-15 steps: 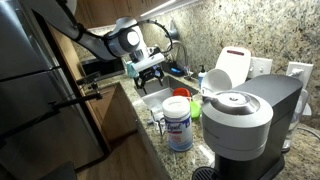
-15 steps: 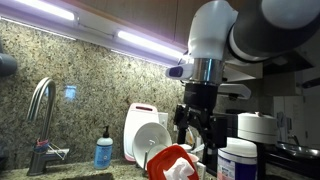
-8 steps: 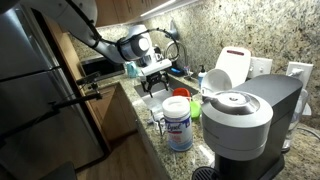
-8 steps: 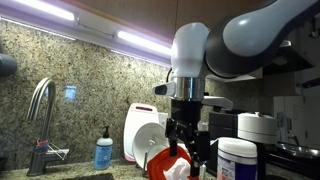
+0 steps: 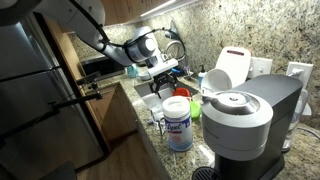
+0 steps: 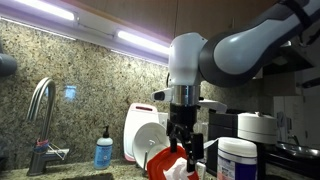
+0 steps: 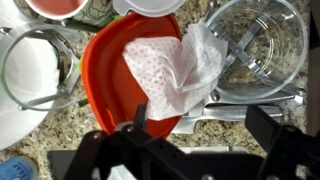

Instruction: Place the Lysol wipe on top of the Lysol container

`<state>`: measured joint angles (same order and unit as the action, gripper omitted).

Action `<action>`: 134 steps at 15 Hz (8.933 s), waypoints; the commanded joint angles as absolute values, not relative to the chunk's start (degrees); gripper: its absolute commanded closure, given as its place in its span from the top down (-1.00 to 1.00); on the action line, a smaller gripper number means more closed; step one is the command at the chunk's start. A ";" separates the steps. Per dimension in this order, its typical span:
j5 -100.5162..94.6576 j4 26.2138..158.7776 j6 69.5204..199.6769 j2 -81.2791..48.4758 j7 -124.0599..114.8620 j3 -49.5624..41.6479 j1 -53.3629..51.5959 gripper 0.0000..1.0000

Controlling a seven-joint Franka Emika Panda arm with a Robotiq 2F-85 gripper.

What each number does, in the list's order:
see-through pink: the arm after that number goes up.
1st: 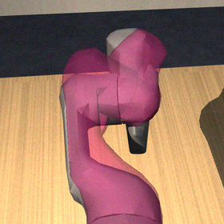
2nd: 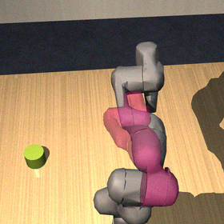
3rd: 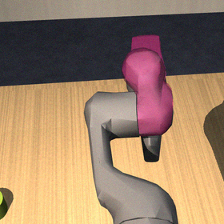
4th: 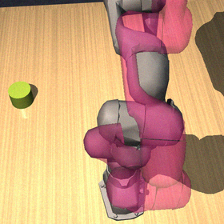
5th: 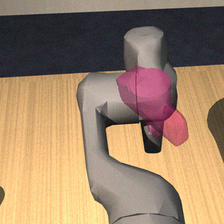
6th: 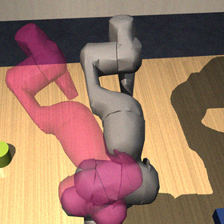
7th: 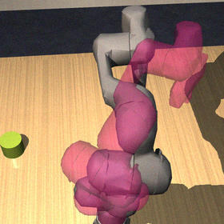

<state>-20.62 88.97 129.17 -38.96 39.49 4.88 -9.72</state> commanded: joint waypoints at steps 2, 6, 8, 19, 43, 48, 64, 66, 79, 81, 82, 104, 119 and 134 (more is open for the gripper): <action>-21.69 86.70 130.11 -41.20 37.57 4.37 -8.78 1.00; -21.46 85.37 130.64 -43.51 37.87 4.45 -8.09 1.00; -21.36 84.76 130.42 -44.42 38.10 4.56 -7.95 1.00; -21.82 82.46 130.52 -45.07 38.03 4.43 -8.47 -0.60; -19.93 104.13 138.64 -18.78 30.36 6.24 -6.12 -1.00; -20.13 115.91 138.90 -9.69 26.40 5.44 -4.12 -1.00; -19.84 133.18 138.86 1.36 14.18 0.61 -1.12 -1.00; -18.03 132.41 142.60 -0.35 15.46 1.24 -1.80 -1.00; -16.17 131.66 156.31 -4.89 16.54 2.75 -2.52 -1.00; -16.95 132.77 156.50 -3.09 15.22 2.05 -2.26 -1.00; -17.17 133.24 156.41 -2.23 14.84 1.73 -2.05 -1.00; -26.58 126.42 149.55 -5.57 6.83 -0.81 -1.91 -1.00; -29.00 125.81 142.56 -8.02 1.44 -0.64 -2.10 -1.00; -23.49 119.08 143.81 -18.59 5.85 -1.31 -2.15 -1.00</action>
